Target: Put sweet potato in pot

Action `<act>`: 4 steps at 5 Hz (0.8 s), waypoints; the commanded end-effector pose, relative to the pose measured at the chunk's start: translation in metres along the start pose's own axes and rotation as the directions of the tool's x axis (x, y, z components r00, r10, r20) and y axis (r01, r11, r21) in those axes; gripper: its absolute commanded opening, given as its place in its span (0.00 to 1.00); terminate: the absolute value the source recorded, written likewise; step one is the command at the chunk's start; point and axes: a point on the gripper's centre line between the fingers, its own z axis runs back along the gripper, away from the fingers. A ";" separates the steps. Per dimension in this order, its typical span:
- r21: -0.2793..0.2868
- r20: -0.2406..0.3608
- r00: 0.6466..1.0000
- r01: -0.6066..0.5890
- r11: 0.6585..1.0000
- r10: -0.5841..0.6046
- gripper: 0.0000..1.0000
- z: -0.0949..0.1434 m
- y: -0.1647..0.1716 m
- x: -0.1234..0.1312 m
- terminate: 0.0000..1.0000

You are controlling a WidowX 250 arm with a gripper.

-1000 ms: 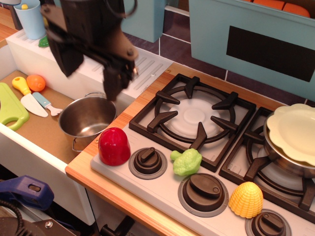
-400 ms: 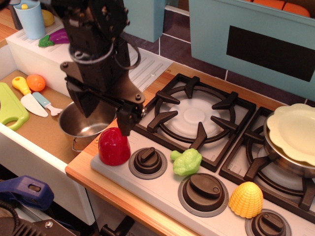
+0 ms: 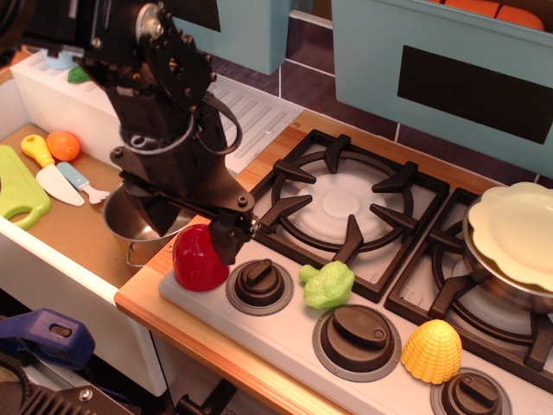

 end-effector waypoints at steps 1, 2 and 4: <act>-0.019 0.054 0.999 0.001 1.000 0.000 1.00 -0.013 -0.002 0.003 0.00; -0.027 0.062 0.998 -0.002 1.000 0.004 1.00 -0.021 -0.001 0.000 0.00; -0.022 0.053 0.998 -0.014 1.000 0.015 0.00 -0.023 -0.001 -0.003 0.00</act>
